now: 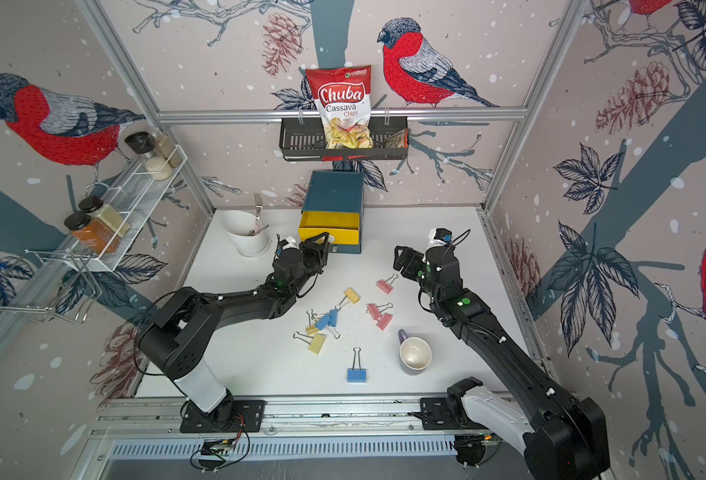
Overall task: Put the binder clips in the drawer according to color
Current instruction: Open the drawer in the storage box.
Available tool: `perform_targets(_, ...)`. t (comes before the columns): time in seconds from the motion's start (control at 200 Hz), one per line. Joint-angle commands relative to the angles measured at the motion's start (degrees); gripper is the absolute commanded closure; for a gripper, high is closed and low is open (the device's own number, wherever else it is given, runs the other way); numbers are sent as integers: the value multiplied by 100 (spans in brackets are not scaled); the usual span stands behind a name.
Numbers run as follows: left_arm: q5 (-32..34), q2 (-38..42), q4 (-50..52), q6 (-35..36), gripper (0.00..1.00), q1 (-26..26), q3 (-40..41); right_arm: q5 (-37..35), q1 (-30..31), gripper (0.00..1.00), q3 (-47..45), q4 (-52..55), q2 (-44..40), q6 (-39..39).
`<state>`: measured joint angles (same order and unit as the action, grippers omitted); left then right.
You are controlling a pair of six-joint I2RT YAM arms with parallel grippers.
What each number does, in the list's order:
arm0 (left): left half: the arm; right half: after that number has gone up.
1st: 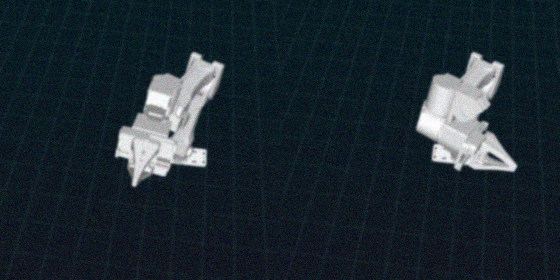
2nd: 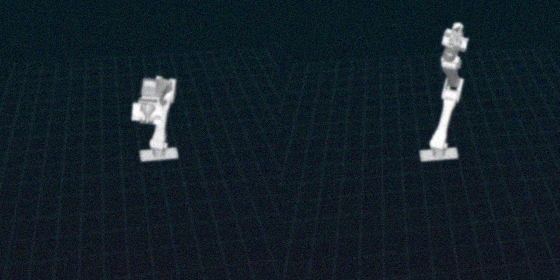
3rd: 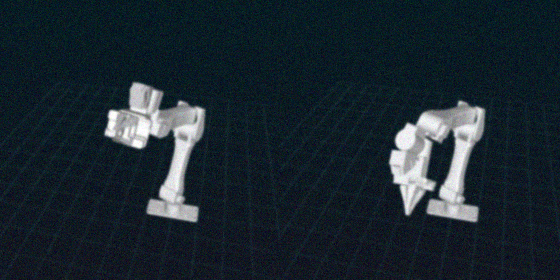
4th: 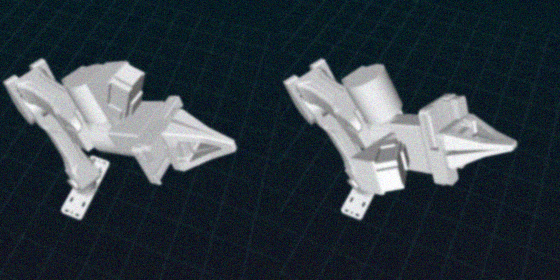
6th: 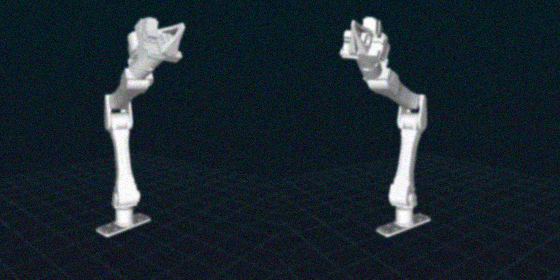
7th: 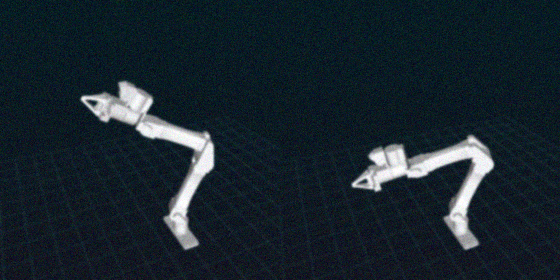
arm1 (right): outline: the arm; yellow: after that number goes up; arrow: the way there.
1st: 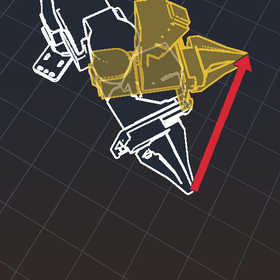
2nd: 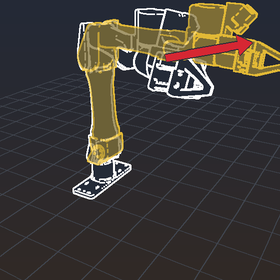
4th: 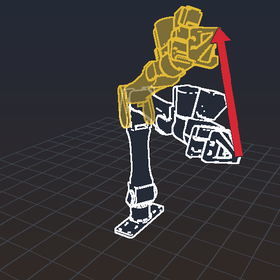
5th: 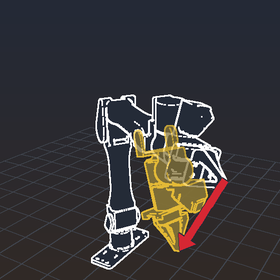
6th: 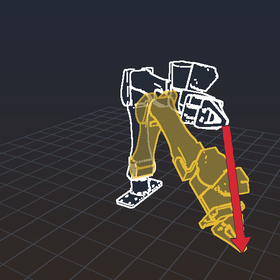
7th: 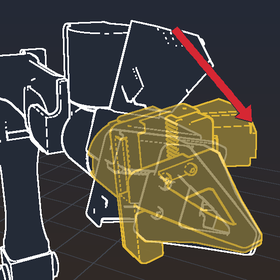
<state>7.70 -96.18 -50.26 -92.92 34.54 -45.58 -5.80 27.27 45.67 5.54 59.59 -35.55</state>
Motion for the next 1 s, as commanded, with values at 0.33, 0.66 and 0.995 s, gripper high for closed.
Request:
perform_targets(0.33, 242, 556, 210, 25, 61, 183, 529, -820, 946, 12, 1013, 1954, 1039, 589)
perform_targets(0.66, 166, 687, 596, 90, 34, 197, 518, -705, 1217, 14, 1369, 2746, 1613, 834)
perform_targets(0.995, 36, 877, 1127, 113, 19, 197, 459, -828, 1595, 13, 1427, 3288, 2053, 373)
